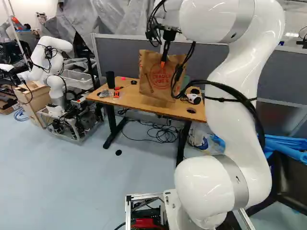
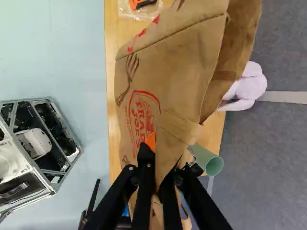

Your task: Pick up the bag on the ground and place it on the table

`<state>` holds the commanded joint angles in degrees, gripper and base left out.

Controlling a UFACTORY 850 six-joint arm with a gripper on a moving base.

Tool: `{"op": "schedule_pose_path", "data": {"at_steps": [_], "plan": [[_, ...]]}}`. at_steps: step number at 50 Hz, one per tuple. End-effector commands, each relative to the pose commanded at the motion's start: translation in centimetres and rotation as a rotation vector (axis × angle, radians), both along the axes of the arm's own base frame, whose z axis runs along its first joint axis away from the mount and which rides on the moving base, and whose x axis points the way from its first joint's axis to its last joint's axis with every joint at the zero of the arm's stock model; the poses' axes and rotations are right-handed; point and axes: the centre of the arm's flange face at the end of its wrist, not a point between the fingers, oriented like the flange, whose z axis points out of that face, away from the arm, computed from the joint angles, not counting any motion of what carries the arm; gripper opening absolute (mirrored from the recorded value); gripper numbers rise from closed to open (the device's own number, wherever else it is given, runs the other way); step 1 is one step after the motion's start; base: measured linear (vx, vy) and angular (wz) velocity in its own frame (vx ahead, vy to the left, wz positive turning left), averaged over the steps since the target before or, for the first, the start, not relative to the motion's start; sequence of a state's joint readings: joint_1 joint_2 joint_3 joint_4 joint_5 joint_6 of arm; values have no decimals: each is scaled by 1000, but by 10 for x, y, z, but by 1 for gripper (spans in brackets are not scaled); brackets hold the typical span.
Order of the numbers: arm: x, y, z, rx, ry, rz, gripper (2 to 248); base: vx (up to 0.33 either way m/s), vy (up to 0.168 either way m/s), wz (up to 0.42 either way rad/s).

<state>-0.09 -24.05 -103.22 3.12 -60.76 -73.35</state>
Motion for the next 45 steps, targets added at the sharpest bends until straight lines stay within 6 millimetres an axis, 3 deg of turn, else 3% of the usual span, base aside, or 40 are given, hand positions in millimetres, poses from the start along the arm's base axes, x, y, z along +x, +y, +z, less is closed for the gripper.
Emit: {"op": "schedule_pose_path", "data": {"at_steps": [11,45], "plan": [[3,0,-7,0,11,0,21,0,0,0],[29,5,-55,0,83,8,21,0,0,0]]}}
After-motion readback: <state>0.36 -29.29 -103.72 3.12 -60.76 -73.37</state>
